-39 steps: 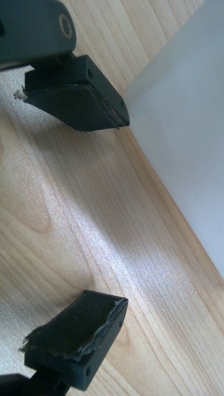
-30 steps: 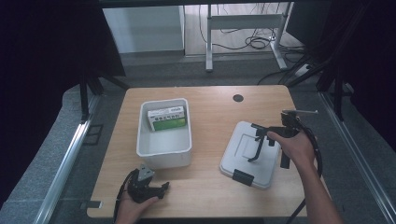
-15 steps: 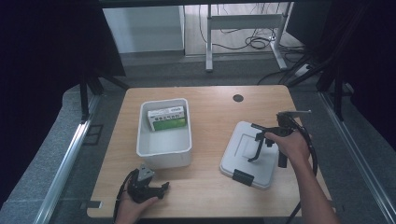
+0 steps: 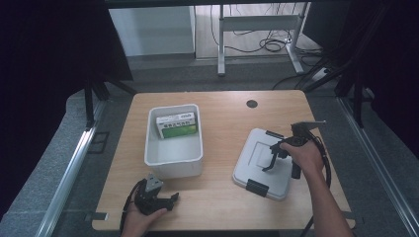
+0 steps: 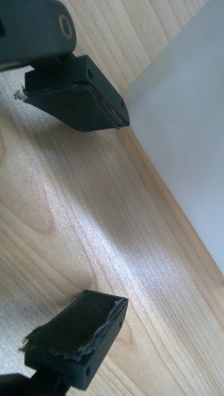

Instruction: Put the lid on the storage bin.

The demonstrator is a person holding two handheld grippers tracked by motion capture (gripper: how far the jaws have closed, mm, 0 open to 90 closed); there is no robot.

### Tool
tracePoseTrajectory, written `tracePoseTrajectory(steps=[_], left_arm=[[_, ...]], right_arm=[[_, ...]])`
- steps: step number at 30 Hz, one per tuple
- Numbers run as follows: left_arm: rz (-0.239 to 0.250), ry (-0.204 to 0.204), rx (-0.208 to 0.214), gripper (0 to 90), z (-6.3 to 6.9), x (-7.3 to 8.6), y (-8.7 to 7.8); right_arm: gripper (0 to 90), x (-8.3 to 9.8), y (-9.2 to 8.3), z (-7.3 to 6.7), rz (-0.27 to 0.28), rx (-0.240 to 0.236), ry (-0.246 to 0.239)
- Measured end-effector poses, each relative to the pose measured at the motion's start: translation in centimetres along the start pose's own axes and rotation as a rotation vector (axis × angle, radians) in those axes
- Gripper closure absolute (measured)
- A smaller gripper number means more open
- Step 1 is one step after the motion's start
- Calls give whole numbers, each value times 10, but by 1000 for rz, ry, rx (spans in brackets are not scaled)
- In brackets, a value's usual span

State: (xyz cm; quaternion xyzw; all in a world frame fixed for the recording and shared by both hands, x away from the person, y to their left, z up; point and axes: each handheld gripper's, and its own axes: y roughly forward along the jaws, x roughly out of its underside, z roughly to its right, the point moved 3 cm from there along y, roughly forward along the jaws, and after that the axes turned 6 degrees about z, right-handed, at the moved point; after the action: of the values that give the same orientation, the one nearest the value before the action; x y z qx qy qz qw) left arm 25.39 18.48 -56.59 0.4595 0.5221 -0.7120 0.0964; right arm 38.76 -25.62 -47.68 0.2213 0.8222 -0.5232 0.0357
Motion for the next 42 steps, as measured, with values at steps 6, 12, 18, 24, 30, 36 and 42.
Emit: tracePoseTrajectory(steps=[6, 12, 18, 24, 30, 36, 42], left_arm=[[0, 0, -1, 124, 0, 0, 0], [0, 1, 0, 124, 0, 0, 0], [1, 1, 1, 124, 0, 0, 0], [2, 1, 1, 124, 0, 0, 0], [2, 1, 1, 124, 0, 0, 0], [2, 1, 2, 125, 0, 0, 0], [2, 1, 2, 124, 0, 0, 0]], right_arm=[[706, 0, 5, 4, -16, 6, 35], [751, 0, 9, 3, -31, 3, 53], [814, 0, 11, 2, -49, 8, 91], [836, 0, 12, 3, -51, 13, 138], [841, -1, 12, 4, -49, 11, 158], [846, -1, 11, 4, -44, 11, 176], [847, 0, 10, 4, -47, 11, 170]])
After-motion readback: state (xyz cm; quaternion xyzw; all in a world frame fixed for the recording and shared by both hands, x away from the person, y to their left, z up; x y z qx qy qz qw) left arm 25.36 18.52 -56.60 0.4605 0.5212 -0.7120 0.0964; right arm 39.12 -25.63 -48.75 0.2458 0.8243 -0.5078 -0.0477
